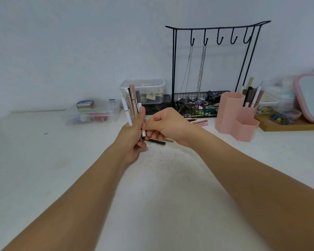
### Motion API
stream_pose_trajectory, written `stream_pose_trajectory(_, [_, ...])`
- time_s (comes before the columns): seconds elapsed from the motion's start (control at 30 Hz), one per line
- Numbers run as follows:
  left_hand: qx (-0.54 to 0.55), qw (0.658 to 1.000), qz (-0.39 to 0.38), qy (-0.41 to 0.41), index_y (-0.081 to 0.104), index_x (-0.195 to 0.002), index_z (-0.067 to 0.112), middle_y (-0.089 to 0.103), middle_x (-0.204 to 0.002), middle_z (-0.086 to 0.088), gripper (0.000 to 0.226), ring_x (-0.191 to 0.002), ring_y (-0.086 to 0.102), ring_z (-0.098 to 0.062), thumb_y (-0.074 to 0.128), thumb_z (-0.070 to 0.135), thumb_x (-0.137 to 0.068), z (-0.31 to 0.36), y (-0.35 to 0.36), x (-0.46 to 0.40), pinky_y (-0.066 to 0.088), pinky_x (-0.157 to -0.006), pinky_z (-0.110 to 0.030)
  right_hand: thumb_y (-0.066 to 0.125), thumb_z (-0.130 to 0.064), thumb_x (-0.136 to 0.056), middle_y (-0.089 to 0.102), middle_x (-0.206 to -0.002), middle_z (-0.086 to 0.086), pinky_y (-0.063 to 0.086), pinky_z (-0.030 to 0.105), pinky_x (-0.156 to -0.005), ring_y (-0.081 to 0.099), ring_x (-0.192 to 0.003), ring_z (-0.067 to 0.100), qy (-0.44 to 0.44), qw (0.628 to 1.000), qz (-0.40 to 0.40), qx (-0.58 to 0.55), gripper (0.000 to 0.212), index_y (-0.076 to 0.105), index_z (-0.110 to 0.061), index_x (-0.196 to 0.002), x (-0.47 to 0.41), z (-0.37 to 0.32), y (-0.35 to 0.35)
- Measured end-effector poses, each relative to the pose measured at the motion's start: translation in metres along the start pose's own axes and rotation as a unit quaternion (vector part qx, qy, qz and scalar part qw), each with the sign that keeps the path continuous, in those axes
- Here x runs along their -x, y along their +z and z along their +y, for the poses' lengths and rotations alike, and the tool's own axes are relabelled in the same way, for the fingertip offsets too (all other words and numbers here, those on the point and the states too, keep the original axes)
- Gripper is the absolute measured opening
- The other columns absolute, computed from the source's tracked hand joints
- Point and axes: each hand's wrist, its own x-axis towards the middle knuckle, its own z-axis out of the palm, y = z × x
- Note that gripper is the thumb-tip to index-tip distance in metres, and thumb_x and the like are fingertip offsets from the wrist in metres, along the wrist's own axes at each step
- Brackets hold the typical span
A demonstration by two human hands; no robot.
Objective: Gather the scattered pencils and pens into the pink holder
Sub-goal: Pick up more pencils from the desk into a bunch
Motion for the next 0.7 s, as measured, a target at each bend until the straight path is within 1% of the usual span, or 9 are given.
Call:
stream_pose_trajectory(0.07, [0.003,1.000,-0.008,-0.004,0.061,-0.074,0.017,0.049,-0.065,-0.005,0.057,-0.049,0.040,-0.009,0.069,0.073,-0.073,0.000,0.000,0.000,0.025,-0.034,-0.016,0.071,-0.008,-0.089,0.070,-0.065,0.009,0.047,0.021,-0.049,0.059,-0.054,0.012,-0.007,1.000,0.006,0.013,0.012,0.073,0.004,-0.084,-0.001,0.001,0.000])
stream_pose_trajectory(0.13, [0.008,1.000,-0.018,-0.010,0.073,-0.091,0.012,0.052,-0.068,-0.007,0.058,-0.053,0.043,-0.010,0.075,0.067,-0.074,0.000,0.001,0.002,0.026,-0.034,-0.015,0.073,-0.005,-0.087,0.071,-0.064,0.011,0.047,0.023,-0.049,0.058,-0.053,0.013,-0.016,0.999,0.008,0.039,0.010,0.073,0.005,-0.083,-0.001,0.002,0.000])
stream_pose_trajectory(0.2, [0.018,1.000,-0.018,-0.012,0.075,-0.109,0.006,0.056,-0.071,-0.010,0.062,-0.058,0.046,-0.011,0.077,0.059,-0.078,0.000,0.001,0.003,0.027,-0.033,-0.015,0.075,-0.005,-0.084,0.072,-0.067,0.014,0.047,0.026,-0.050,0.059,-0.056,0.016,-0.028,0.997,0.008,0.067,0.011,0.073,0.005,-0.082,0.000,0.002,0.001])
stream_pose_trajectory(0.23, [0.023,1.000,-0.011,-0.013,0.075,-0.110,0.003,0.057,-0.073,-0.011,0.060,-0.059,0.046,-0.011,0.077,0.056,-0.081,0.000,0.001,0.002,0.028,-0.033,-0.014,0.077,-0.008,-0.083,0.073,-0.068,0.014,0.046,0.027,-0.050,0.059,-0.057,0.018,-0.028,0.997,0.006,0.069,0.013,0.073,0.005,-0.084,0.000,0.002,0.001])
stream_pose_trajectory(0.3, [0.029,0.999,0.018,-0.006,0.072,-0.092,0.005,0.057,-0.070,-0.007,0.045,-0.058,0.046,-0.011,0.073,0.050,-0.088,0.001,0.000,0.001,0.028,-0.033,-0.015,0.080,-0.015,-0.083,0.072,-0.070,0.010,0.045,0.025,-0.049,0.058,-0.058,0.016,-0.011,0.998,0.014,0.057,0.018,0.073,0.000,-0.090,0.000,0.002,-0.003])
stream_pose_trajectory(0.37, [0.034,0.998,0.057,0.011,0.059,-0.079,0.014,0.054,-0.064,-0.002,0.037,-0.055,0.047,-0.011,0.070,0.047,-0.092,0.004,-0.003,-0.002,0.030,-0.035,-0.016,0.081,-0.022,-0.083,0.070,-0.070,0.005,0.047,0.025,-0.051,0.059,-0.057,0.012,0.005,0.994,0.050,0.095,0.020,0.073,-0.006,-0.091,-0.001,0.006,-0.011])
stream_pose_trajectory(0.43, [0.038,0.995,0.088,0.026,0.053,-0.083,0.017,0.054,-0.065,0.000,0.037,-0.055,0.051,-0.011,0.068,0.049,-0.093,0.008,-0.006,-0.003,0.036,-0.040,-0.018,0.082,-0.025,-0.082,0.067,-0.064,-0.001,0.048,0.024,-0.055,0.059,-0.055,0.011,-0.001,0.979,0.083,0.187,0.018,0.075,-0.009,-0.087,-0.004,0.011,-0.021])
stream_pose_trajectory(0.53, [0.038,0.993,0.113,0.026,0.054,-0.091,0.019,0.057,-0.068,0.002,0.039,-0.059,0.056,-0.011,0.066,0.056,-0.091,0.012,-0.010,-0.004,0.043,-0.043,-0.021,0.083,-0.023,-0.080,0.065,-0.062,-0.007,0.046,0.022,-0.059,0.056,-0.055,0.004,0.004,0.957,0.063,0.284,0.014,0.077,-0.011,-0.083,-0.004,0.014,-0.027])
stream_pose_trajectory(0.7, [0.036,0.992,0.114,0.031,0.055,-0.091,0.016,0.057,-0.067,0.001,0.043,-0.056,0.055,-0.011,0.073,0.055,-0.086,0.009,-0.009,-0.004,0.035,-0.038,-0.019,0.084,-0.019,-0.078,0.070,-0.067,-0.004,0.053,0.028,-0.069,0.062,-0.064,0.008,-0.003,0.930,0.047,0.365,0.010,0.078,-0.011,-0.080,-0.008,0.020,-0.021])
